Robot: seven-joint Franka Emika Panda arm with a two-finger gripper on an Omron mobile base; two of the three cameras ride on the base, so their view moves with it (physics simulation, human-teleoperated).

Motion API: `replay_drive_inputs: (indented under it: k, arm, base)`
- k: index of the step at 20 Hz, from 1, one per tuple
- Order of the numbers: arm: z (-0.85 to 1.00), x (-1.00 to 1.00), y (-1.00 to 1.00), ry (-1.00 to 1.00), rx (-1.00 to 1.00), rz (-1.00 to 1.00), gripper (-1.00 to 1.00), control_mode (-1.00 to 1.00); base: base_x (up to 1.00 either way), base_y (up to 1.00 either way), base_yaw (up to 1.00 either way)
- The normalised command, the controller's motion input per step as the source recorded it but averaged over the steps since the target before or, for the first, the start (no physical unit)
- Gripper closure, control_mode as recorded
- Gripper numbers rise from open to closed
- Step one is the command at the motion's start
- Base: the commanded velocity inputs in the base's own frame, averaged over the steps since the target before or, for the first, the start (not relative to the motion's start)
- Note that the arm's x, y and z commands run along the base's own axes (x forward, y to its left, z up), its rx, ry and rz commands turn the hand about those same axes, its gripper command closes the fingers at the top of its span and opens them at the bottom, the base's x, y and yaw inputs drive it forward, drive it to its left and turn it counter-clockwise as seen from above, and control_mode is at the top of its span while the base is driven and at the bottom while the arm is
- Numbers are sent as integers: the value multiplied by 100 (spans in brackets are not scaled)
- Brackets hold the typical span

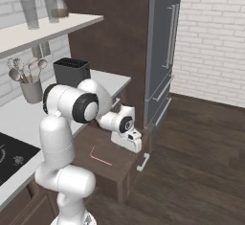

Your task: Take a straw from the drawer in front and place it inside the glass cup on the dining counter.

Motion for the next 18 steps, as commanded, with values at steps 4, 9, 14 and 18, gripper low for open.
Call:
replay_drive_inputs:
  k: [4, 9, 14, 18]
  arm:
    - [3, -14, -100, -13, 0, 0, -100, -100]
    - [7, -32, -94, -21, 0, 3, -100, -100]
    - [27, -95, -1, -53, -1, 21, -100, -100]
    - [47, -73, 79, -28, 0, 23, -100, -100]
  base:
    - [0, 0, 0]
    - [0, 0, 0]
    - [0, 0, 0]
    - [0, 0, 0]
